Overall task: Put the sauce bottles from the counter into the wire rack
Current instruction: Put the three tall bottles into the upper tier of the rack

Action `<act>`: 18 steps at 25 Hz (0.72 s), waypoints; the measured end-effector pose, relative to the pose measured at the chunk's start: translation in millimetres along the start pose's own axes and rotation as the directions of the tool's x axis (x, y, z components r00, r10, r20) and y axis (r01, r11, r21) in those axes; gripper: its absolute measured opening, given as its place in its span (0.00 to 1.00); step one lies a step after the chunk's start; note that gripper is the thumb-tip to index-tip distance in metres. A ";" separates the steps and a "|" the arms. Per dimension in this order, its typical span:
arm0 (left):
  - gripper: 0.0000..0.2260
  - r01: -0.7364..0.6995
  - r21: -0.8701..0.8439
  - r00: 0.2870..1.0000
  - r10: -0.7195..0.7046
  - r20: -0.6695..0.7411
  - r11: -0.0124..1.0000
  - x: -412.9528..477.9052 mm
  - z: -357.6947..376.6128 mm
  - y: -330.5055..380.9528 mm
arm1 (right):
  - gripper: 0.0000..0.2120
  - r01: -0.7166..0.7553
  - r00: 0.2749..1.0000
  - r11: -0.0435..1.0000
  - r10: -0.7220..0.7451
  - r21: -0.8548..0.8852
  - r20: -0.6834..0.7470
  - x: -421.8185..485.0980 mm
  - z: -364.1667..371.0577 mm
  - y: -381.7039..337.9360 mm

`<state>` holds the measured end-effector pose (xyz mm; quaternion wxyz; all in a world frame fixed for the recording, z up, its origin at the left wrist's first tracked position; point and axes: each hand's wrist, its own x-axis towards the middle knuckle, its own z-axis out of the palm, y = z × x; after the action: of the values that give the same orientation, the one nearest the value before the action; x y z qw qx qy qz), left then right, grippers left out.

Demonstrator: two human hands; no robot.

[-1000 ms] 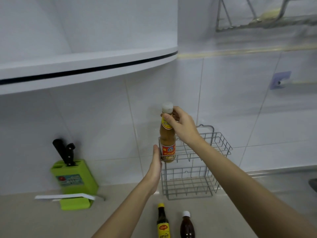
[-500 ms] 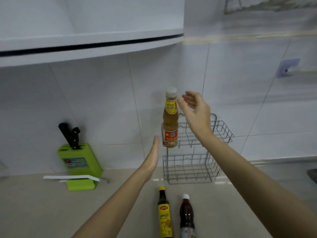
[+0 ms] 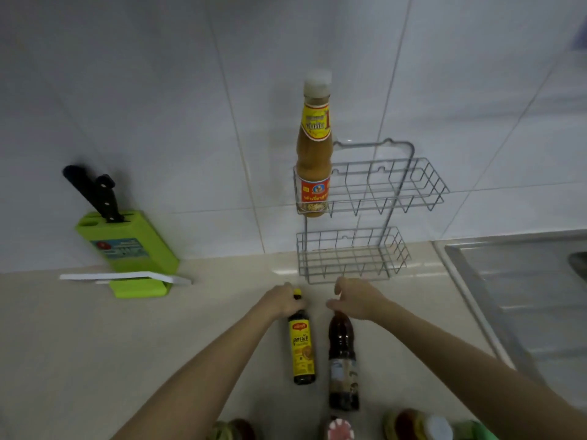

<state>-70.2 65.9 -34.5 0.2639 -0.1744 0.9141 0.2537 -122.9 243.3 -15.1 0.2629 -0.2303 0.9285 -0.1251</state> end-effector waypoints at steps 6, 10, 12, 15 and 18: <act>0.26 0.036 -0.033 0.996 -0.039 -0.084 0.999 27.6 28.5 -4.1 | 0.30 -0.196 0.980 0.980 0.196 0.027 0.025 19.3 35.4 6.6; 0.19 -0.014 -0.197 0.995 -0.006 -0.099 0.980 27.9 23.4 -9.8 | 0.22 -0.163 0.986 0.976 0.158 0.145 0.049 24.2 39.3 12.9; 0.15 -0.101 -0.296 0.988 0.060 -0.145 0.950 21.1 14.3 -6.5 | 0.20 -0.134 0.991 0.965 0.133 0.225 0.020 22.5 31.7 11.6; 0.16 -0.257 -0.315 0.959 0.201 -0.199 0.914 2.0 -5.3 -0.8 | 0.20 -0.068 0.997 0.983 0.074 0.171 -0.030 13.1 14.2 10.6; 0.16 -0.372 -0.218 0.920 0.326 -0.219 0.902 -16.6 -18.6 -1.6 | 0.20 0.001 0.998 0.999 -0.004 -0.041 -0.060 0.5 0.0 8.9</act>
<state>-63.5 57.3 -11.9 0.1069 -0.0618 0.9100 0.3958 -126.5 250.7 -18.5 0.2298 -0.2328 0.9382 -0.1134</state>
